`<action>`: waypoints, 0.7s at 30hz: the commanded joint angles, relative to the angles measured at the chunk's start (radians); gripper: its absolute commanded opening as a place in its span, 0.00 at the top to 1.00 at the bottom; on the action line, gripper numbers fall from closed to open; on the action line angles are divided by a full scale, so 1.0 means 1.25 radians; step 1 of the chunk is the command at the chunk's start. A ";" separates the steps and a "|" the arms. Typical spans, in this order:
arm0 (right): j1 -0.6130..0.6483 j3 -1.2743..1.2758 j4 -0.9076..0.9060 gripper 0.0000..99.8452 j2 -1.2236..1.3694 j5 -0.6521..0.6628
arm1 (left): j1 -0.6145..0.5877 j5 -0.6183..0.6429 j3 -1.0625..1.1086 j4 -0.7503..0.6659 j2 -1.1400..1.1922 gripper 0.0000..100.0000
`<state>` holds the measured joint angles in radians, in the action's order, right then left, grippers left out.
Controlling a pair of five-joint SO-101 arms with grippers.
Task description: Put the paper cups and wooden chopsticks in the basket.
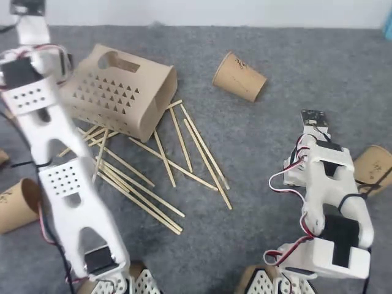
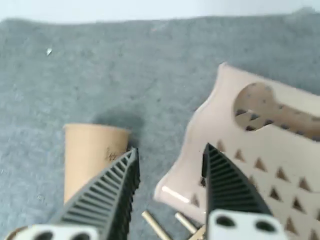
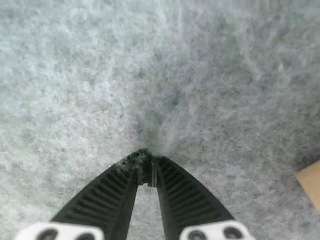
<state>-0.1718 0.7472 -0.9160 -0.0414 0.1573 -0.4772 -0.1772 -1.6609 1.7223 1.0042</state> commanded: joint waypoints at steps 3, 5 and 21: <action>0.010 0.001 0.019 0.99 -0.033 0.009 | -0.031 -0.014 0.047 -0.059 0.029 0.80; 0.010 0.001 0.019 0.99 -0.033 0.009 | -0.031 -0.014 0.060 -0.095 0.070 0.80; 0.010 0.001 0.019 0.99 -0.033 0.011 | 0.050 -0.005 0.061 -0.113 0.232 0.73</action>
<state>-0.1718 0.7472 -0.9160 -0.0414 0.1573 -0.4803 -0.1772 -1.6011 1.5167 1.2605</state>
